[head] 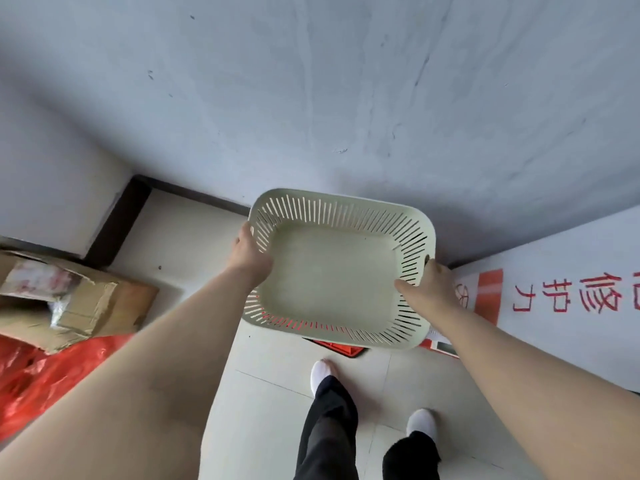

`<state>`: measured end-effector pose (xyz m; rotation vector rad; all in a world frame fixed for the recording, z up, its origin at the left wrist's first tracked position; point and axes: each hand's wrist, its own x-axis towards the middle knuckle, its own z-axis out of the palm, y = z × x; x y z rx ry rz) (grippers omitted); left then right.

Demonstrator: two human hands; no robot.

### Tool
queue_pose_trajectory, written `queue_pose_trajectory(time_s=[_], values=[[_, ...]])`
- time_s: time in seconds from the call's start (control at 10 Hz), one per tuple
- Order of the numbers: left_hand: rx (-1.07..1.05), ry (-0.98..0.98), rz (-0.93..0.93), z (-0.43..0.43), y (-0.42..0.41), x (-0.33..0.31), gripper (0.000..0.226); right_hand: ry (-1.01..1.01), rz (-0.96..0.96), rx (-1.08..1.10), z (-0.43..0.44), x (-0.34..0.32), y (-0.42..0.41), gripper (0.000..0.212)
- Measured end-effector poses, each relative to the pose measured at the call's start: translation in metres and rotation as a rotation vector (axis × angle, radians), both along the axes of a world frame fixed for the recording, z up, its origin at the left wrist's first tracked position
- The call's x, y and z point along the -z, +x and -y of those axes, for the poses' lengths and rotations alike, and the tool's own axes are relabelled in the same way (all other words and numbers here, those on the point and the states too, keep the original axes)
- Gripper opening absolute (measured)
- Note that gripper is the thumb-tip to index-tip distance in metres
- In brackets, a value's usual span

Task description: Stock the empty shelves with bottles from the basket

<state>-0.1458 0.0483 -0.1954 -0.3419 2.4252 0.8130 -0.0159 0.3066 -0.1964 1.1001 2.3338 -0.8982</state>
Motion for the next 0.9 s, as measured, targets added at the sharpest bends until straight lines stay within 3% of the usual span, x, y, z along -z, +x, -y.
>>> queue_pose_trajectory(time_s=[0.1,0.2,0.4,0.6,0.9], values=[[0.042,-0.004,0.047,-0.002,-0.006,0.018,0.080,0.021,0.056,-0.090,0.003,0.013,-0.007,0.057],[0.036,-0.046,0.088,-0.009,-0.003,0.034,0.076,0.030,0.068,-0.086,0.006,0.021,-0.011,0.058],[0.172,-0.288,-0.027,-0.034,0.007,0.031,0.071,0.156,0.137,-0.301,0.005,0.019,0.000,0.058],[0.315,-0.279,-0.061,-0.062,0.018,0.007,0.064,0.118,0.109,-0.405,0.003,0.009,0.025,0.064],[0.557,-0.284,0.029,-0.080,0.092,-0.034,0.052,0.251,0.028,-0.713,0.002,-0.021,0.088,0.050]])
